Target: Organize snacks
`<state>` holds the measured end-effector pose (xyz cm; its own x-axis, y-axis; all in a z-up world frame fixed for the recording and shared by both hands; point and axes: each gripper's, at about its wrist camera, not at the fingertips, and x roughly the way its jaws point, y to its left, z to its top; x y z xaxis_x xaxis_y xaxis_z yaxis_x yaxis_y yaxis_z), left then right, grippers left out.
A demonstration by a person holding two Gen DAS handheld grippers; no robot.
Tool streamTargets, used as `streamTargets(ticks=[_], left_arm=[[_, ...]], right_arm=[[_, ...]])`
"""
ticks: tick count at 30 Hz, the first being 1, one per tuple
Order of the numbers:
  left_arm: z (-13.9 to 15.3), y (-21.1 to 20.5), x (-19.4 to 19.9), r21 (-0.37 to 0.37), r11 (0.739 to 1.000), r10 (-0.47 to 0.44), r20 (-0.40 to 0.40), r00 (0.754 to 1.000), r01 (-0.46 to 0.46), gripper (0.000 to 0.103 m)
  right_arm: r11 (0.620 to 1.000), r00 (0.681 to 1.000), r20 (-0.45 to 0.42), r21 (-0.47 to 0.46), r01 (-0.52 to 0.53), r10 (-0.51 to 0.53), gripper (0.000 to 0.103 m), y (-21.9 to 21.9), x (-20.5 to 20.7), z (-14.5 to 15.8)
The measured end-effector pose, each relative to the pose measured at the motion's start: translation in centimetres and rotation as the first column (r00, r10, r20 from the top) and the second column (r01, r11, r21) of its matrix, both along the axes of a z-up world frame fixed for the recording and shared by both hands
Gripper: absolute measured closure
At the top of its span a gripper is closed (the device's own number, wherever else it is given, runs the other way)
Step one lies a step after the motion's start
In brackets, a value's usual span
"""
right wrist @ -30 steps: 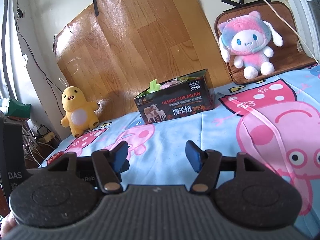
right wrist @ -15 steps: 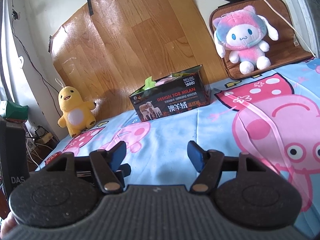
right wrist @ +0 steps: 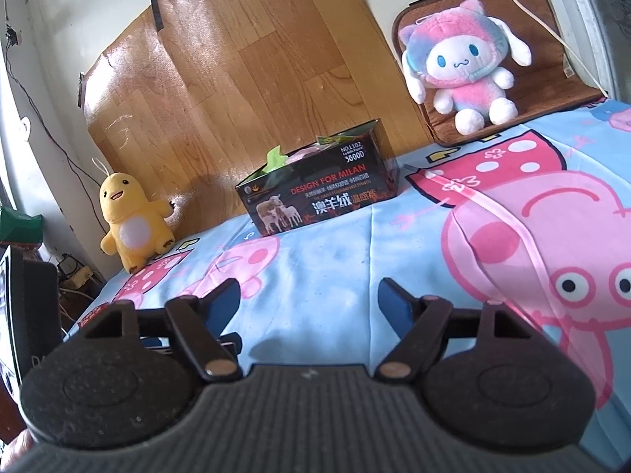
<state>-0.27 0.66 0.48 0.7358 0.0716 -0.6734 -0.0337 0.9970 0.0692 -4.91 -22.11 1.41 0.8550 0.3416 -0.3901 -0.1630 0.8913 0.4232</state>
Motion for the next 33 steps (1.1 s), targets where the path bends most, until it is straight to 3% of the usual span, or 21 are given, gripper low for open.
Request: streamTargets(ticks=[8, 33], left_arm=[[-0.2, 0.1, 0.3, 0.008, 1.000, 0.012, -0.005, 1.000, -0.012, 0.000], [-0.4, -1.0, 0.2, 0.050, 0.999, -0.016, -0.007, 1.000, 0.017, 0.000]], right_arm=[[1.000, 0.999, 0.050, -0.025, 0.014, -0.013, 0.023, 0.1, -0.5, 0.5], [0.999, 0.999, 0.026, 0.003, 0.036, -0.036, 0.021, -0.6, -0.3, 0.1]])
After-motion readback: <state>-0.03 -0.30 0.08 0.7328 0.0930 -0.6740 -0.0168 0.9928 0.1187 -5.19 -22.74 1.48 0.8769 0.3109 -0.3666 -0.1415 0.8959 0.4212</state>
